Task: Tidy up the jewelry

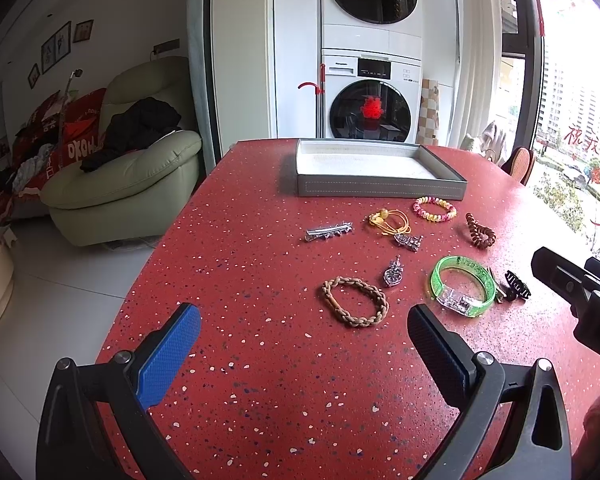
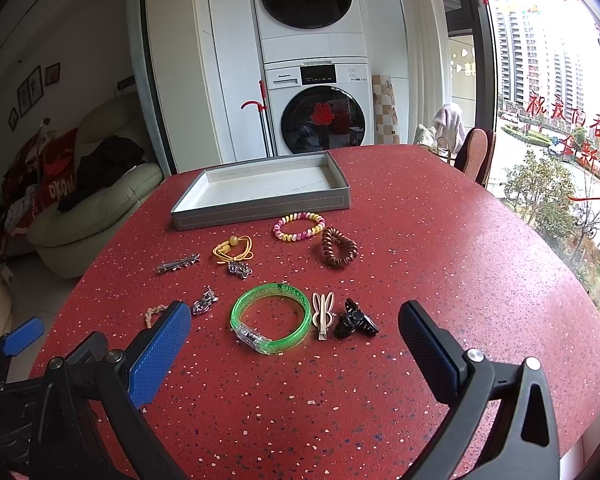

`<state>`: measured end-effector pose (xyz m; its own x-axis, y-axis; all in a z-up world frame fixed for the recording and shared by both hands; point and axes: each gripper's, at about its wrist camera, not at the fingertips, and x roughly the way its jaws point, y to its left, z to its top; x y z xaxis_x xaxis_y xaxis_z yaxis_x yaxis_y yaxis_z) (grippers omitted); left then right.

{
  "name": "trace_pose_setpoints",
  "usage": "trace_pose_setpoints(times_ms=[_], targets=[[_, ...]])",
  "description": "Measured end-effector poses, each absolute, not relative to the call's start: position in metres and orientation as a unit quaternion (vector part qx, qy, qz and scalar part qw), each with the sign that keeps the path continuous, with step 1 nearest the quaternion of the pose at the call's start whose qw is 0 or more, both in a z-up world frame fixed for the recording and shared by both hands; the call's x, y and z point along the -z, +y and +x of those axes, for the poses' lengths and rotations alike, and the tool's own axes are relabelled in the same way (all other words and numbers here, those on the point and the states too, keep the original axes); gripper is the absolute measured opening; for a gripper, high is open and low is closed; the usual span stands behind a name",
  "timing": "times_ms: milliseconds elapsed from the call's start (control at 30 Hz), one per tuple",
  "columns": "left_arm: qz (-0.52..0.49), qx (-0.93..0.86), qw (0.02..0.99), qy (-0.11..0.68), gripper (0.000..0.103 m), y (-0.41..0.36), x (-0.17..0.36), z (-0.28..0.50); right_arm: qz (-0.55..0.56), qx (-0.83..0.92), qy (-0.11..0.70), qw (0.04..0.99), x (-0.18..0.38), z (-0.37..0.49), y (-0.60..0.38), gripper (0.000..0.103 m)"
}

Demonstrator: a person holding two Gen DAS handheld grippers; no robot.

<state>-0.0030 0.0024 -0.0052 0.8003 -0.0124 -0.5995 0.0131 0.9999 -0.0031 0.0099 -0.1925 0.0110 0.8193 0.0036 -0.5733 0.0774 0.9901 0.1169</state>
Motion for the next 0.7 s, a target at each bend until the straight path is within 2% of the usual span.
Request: trace_pose_setpoints(times_ms=[700], targets=[[0.007,0.005,0.946,0.325,0.103,-0.0001,0.0105,-0.0007,0.079,0.016,0.306,0.949,-0.0053,0.0127,-0.1964,0.103]])
